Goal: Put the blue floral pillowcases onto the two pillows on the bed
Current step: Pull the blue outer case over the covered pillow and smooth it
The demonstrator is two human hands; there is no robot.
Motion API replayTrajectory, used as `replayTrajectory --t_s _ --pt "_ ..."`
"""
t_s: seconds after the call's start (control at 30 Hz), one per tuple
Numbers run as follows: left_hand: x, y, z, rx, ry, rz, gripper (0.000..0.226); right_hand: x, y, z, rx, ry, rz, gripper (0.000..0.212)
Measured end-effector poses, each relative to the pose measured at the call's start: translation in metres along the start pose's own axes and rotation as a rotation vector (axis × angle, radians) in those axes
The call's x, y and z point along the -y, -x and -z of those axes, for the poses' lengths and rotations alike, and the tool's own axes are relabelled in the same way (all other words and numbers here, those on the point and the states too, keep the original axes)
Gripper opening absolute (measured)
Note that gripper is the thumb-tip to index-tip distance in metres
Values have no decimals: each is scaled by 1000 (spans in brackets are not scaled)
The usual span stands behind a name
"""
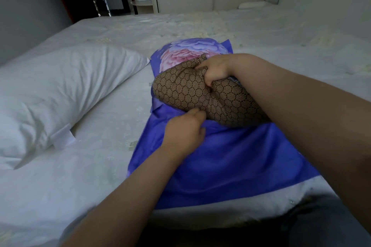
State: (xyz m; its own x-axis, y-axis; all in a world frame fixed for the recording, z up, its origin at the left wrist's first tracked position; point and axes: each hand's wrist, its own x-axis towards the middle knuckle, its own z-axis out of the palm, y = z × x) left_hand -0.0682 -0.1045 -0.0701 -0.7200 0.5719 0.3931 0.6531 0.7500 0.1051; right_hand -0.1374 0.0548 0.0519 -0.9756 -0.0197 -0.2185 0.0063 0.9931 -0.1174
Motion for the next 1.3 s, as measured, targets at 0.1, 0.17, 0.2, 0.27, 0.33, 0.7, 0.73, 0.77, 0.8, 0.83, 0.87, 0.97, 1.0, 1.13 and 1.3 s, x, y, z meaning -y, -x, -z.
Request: replayTrajectory --t_s 0.1,0.17,0.2,0.27,0.33,0.7,0.73,0.77,0.8,0.83,0.87,0.97,1.0,1.13,1.3 --pt "21 -12 16 -243 -154 -138 16 -1 -5 -7 -5 13 14 74" --pt "47 -18 17 -326 -197 -146 16 -1 -6 -13 16 2 41 71" --pt "59 -20 16 -360 -173 -89 15 -1 -6 -15 30 -5 54 71" --pt "79 -22 10 -426 -41 69 14 -2 -3 -18 40 -14 77 68" --pt "81 -23 4 -476 116 148 11 0 1 -21 39 -9 106 63" --pt "61 -65 31 111 44 10 46 7 26 -63 -52 165 280 32" --pt "59 -66 35 108 -22 -17 47 5 26 -64 -52 139 282 37" --pt "60 -65 36 43 -90 -93 50 2 27 -64 -47 102 281 43" --pt "61 -64 39 19 -150 -169 55 -2 28 -64 -38 60 274 48" --pt "62 -64 39 36 -168 -241 60 -5 29 -64 -27 24 261 53" --pt "63 -65 37 58 -164 -306 63 -8 31 -65 -16 -13 248 57" --pt "57 -65 36 179 -7 -194 61 -12 41 -67 -9 -135 211 71" --pt "55 -66 35 202 13 -141 59 -13 47 -68 -38 -153 200 75" --pt "46 -66 39 274 45 -104 42 -10 82 -90 -352 -35 158 92" --pt "55 -56 50 466 -65 -77 30 -8 140 -151 -703 258 -8 109"
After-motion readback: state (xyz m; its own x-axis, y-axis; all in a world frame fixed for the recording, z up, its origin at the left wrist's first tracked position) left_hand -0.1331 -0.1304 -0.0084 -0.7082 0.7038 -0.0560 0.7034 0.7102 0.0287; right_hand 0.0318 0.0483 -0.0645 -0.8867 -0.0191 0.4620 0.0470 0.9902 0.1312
